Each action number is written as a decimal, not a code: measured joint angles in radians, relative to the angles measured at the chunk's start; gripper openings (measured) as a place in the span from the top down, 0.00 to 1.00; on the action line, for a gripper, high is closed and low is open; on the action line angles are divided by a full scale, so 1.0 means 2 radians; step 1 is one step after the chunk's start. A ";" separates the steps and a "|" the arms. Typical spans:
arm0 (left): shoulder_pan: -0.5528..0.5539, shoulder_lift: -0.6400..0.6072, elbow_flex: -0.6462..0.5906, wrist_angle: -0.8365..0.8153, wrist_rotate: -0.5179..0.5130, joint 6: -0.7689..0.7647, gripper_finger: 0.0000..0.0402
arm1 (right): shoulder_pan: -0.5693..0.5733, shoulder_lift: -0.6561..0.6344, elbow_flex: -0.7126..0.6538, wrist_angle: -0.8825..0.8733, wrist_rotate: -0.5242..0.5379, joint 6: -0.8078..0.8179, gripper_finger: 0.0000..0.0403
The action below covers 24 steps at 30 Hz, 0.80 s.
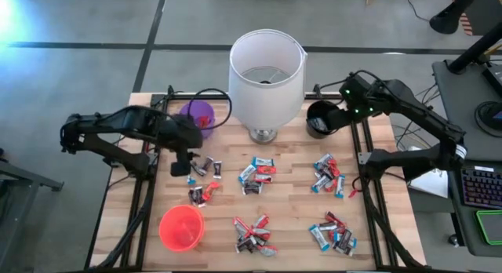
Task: Sort candy
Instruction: Put the black chocolate into the orange bucket
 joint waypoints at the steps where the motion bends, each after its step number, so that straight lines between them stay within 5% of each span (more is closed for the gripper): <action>1: -0.001 -0.003 -0.012 0.023 0.011 0.002 0.68 | 0.002 -0.004 0.000 0.000 0.000 0.007 0.61; 13: -0.006 -0.016 -0.210 0.232 0.034 0.010 0.68 | 0.014 -0.010 0.000 0.003 0.000 0.038 0.62; 24: -0.023 0.001 -0.272 0.344 0.050 0.028 0.68 | 0.014 -0.001 0.000 0.004 0.000 0.067 0.62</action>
